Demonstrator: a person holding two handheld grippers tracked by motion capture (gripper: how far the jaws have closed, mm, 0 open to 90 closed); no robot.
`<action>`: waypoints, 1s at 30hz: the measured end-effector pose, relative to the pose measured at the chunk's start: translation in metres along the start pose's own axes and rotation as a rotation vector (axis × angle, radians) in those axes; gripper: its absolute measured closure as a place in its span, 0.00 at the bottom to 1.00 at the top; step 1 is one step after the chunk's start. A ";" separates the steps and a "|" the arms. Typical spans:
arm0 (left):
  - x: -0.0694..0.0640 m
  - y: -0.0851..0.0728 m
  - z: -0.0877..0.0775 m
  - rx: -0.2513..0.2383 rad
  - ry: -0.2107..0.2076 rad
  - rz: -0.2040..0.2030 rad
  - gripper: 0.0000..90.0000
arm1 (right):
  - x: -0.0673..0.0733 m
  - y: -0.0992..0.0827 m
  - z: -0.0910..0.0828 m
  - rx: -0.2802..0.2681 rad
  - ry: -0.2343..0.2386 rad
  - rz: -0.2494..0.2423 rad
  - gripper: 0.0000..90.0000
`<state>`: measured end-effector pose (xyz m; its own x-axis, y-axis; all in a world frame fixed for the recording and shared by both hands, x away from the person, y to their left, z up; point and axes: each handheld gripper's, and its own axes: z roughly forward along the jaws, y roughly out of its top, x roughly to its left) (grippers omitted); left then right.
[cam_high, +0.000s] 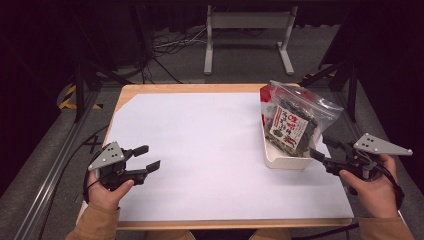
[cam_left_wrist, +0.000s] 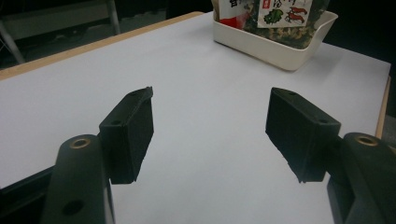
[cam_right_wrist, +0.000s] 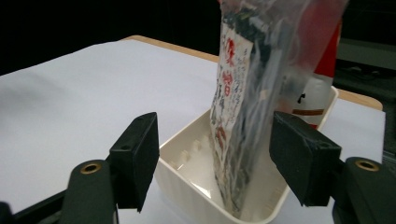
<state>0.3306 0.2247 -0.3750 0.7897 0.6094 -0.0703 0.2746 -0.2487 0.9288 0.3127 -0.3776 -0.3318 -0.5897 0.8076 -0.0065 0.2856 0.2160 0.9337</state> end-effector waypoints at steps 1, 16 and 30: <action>0.000 0.000 0.000 -0.002 -0.003 0.004 0.36 | 0.002 -0.003 0.002 -0.005 0.005 -0.011 0.37; 0.000 -0.008 0.002 -0.012 -0.030 0.003 0.36 | 0.020 -0.033 0.033 0.008 0.078 -0.051 0.37; 0.001 -0.012 0.006 0.004 -0.037 0.011 0.35 | 0.030 -0.050 0.049 0.003 0.098 -0.066 0.37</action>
<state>0.3310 0.2237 -0.3884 0.8126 0.5782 -0.0732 0.2676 -0.2586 0.9282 0.3179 -0.3374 -0.3967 -0.6782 0.7341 -0.0332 0.2459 0.2693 0.9311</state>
